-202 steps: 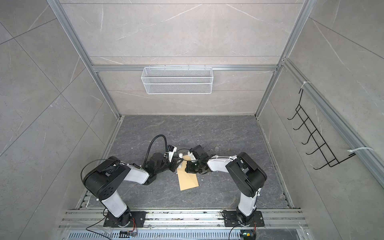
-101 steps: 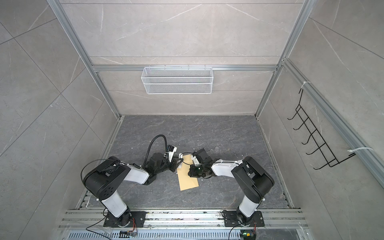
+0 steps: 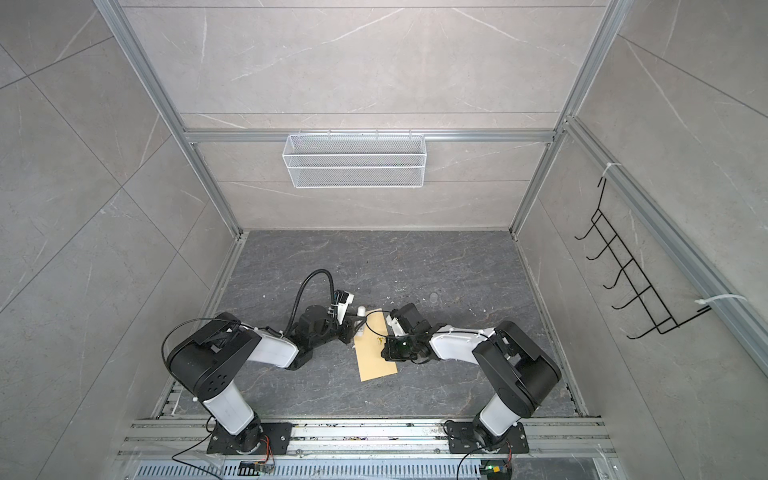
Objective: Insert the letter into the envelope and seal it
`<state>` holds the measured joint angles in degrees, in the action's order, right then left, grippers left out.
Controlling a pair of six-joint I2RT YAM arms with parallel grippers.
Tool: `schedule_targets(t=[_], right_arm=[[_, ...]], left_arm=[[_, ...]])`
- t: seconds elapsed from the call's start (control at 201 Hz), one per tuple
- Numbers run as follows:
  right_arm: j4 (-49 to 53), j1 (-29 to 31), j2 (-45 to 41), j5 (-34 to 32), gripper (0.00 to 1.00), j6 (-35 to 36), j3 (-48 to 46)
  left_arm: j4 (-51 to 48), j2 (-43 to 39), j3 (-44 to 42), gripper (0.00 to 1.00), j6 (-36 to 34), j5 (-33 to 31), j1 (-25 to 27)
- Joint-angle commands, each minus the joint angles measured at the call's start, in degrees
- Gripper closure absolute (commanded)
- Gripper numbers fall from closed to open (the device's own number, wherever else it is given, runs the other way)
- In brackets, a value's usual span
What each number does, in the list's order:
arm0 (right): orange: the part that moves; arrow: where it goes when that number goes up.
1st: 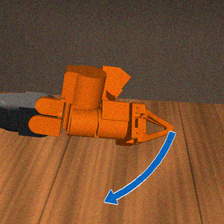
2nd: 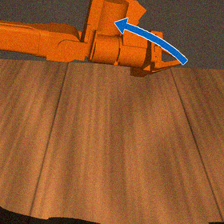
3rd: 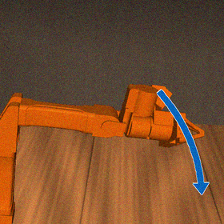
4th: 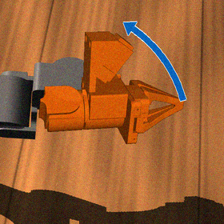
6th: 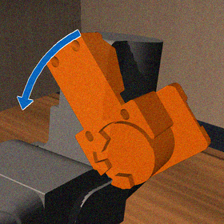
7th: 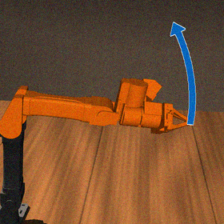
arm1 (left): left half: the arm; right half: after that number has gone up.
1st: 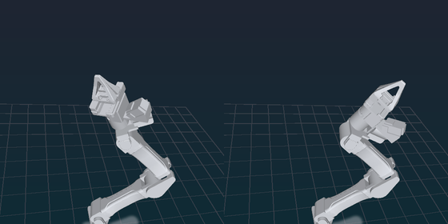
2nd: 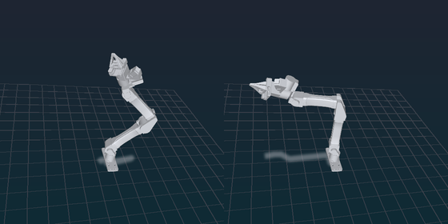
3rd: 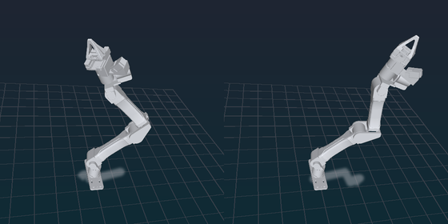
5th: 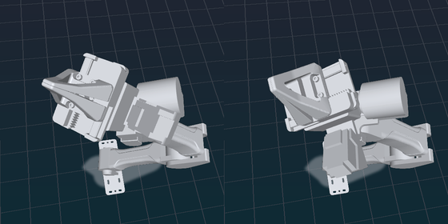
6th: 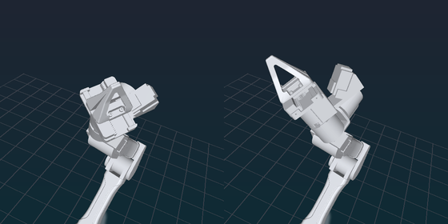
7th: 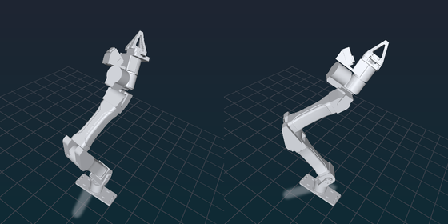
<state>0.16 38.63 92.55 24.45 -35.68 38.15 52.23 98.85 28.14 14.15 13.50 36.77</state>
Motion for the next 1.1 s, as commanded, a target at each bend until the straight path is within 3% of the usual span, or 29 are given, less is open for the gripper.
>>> schedule_targets(t=[0.0, 0.478, 1.091], right_arm=[[6.18, 0.3, 2.67, -3.57, 1.0, -0.69, -0.2], [5.79, 0.34, 12.58, -4.08, 1.0, 1.48, 13.39], [6.98, -4.02, 15.52, -2.81, 1.0, 4.52, 18.57]], left_arm=[[0.82, 0.95, 0.76, 1.0, -0.33, -0.96, 0.17], [0.24, 0.49, 0.64, 1.0, -0.62, -0.84, 0.16], [-0.72, -0.55, 0.11, 1.0, -1.43, -1.19, 0.15]])
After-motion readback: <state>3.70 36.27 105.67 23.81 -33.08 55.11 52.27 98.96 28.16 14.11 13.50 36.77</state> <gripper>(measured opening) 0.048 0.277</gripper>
